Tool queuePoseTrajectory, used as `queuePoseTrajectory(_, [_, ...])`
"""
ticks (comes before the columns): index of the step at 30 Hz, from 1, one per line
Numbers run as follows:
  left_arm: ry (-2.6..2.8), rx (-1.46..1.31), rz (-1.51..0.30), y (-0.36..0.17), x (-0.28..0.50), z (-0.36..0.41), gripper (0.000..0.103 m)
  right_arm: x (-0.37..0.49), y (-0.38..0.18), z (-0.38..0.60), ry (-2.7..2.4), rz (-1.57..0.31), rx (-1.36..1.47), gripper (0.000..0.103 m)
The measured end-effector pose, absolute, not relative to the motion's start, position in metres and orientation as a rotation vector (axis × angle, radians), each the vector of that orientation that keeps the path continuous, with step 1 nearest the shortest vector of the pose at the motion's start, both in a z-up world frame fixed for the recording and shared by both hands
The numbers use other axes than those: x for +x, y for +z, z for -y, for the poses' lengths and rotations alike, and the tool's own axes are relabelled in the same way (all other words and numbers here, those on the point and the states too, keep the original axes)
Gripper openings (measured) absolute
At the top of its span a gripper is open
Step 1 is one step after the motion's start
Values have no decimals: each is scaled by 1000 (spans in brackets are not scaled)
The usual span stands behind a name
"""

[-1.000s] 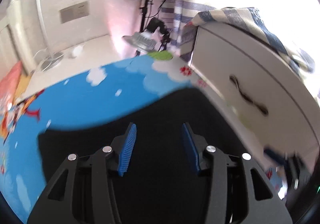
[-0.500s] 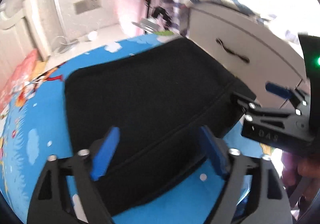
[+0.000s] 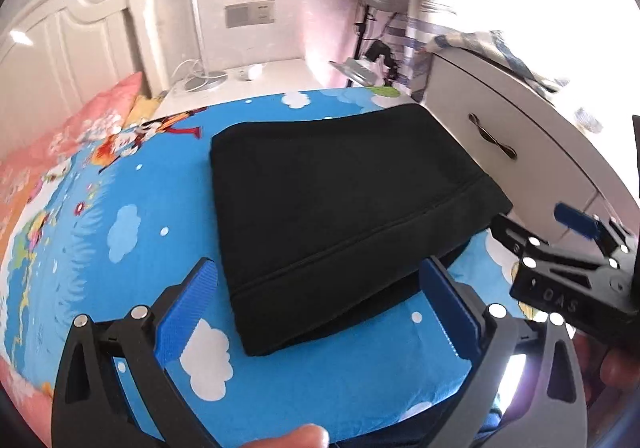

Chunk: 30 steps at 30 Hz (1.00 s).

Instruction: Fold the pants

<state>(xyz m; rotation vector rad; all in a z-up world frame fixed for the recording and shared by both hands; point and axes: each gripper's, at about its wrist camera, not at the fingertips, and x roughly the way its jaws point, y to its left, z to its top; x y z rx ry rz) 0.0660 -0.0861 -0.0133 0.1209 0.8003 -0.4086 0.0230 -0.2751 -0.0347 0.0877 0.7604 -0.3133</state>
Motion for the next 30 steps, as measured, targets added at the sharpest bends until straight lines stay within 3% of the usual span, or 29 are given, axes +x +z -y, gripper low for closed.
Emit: queuePoseTrajectory(30, [-432,105,-796,-13,65,89,101,22,-36,280,-319,-761,94,92])
